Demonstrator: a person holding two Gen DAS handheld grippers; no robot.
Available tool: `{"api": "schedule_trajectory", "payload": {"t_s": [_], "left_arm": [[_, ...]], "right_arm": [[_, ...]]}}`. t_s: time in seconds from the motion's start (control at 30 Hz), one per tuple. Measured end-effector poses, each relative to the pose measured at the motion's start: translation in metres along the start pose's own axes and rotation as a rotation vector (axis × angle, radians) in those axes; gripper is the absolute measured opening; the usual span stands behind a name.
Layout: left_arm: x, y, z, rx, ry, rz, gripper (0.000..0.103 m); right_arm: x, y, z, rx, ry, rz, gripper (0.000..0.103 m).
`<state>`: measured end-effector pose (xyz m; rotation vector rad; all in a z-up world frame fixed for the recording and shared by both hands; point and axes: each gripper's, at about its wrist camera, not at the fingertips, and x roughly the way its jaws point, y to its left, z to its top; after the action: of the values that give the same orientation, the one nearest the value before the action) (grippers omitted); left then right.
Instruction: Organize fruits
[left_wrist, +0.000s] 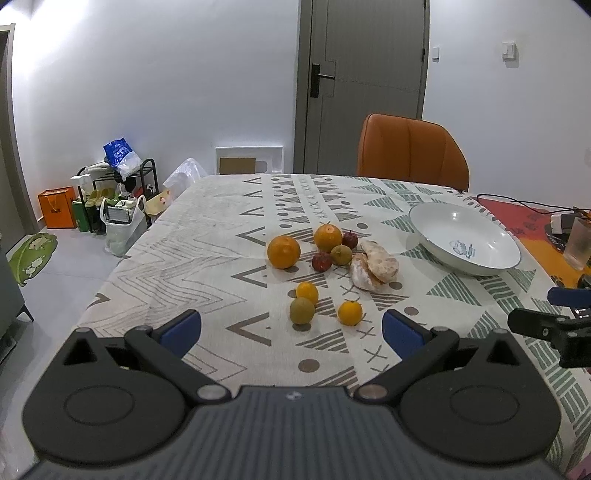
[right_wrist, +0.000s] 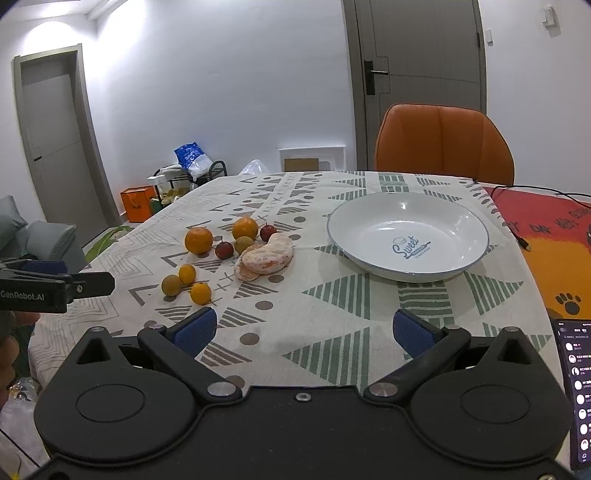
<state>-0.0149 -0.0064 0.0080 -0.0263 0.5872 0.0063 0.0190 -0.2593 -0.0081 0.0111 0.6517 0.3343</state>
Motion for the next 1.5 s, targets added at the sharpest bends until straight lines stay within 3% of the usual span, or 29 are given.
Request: {"api": "schedule_trajectory", "payload": {"t_s": [0.87, 1.33, 1.5], "left_arm": [[0.012, 0.008, -0.002, -0.015, 0.009, -0.022, 0.103], [0.037, 0.022, -0.001, -0.065, -0.021, -0.066, 0.101], [0.051, 0.027, -0.001, -0.092, -0.006, -0.081, 0.091]], "right_arm": [[0.019, -0.001, 0.001, 0.005, 0.025, 0.010, 0.103], [0.044, 0.007, 0.005, 0.007, 0.022, 0.118, 0.103], [0.052, 0.013, 0.009, -0.017, 0.022, 0.147, 0.102]]}}
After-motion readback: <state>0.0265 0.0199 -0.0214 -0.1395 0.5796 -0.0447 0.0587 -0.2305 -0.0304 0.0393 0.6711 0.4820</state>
